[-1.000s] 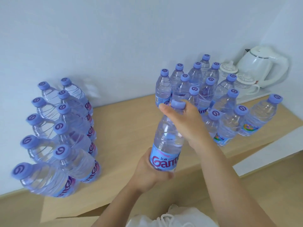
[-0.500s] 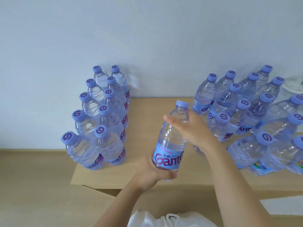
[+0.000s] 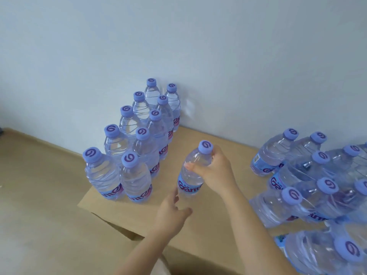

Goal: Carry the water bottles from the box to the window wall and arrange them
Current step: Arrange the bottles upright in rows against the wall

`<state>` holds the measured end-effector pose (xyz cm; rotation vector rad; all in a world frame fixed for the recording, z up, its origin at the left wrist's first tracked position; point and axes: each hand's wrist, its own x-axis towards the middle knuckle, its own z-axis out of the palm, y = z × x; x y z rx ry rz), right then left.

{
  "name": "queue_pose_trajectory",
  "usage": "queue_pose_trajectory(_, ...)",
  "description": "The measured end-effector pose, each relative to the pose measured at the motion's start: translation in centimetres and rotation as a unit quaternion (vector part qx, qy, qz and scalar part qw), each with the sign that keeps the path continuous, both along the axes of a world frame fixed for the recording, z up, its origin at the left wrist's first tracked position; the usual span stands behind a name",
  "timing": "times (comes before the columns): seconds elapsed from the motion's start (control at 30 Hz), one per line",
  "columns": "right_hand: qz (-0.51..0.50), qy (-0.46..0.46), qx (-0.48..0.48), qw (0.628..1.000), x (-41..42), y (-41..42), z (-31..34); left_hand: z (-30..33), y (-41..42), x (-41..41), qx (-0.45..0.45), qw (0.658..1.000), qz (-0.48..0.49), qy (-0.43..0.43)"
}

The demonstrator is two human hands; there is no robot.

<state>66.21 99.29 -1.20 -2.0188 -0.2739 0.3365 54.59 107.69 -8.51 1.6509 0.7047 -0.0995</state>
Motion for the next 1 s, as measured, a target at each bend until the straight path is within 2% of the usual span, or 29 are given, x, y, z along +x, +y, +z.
queue_pose_trajectory(0.13,-0.007,-0.014,0.002,1.000,3.6,2.4,-0.6,0.6,0.2,3.6,-0.155,0.987,0.032,-0.013)
queue_pose_trajectory(0.23,-0.002,-0.020,-0.011,1.000,5.8,4.1,-1.0,0.6,1.0,6.7,-0.209,0.977,0.047,-0.008)
queue_pose_trajectory(0.53,0.016,-0.045,-0.039,0.998,13.6,8.1,-1.4,-0.8,3.4,15.2,-0.267,0.957,0.105,-0.050)
queue_pose_trajectory(0.8,0.000,-0.122,-0.057,0.991,17.2,11.0,-2.1,-1.9,5.1,19.9,-0.271,0.944,0.157,-0.108)
queue_pose_trajectory(1.0,-0.040,-0.130,-0.031,0.990,17.7,11.5,-3.1,-1.8,4.8,21.4,-0.296,0.932,0.187,-0.091)
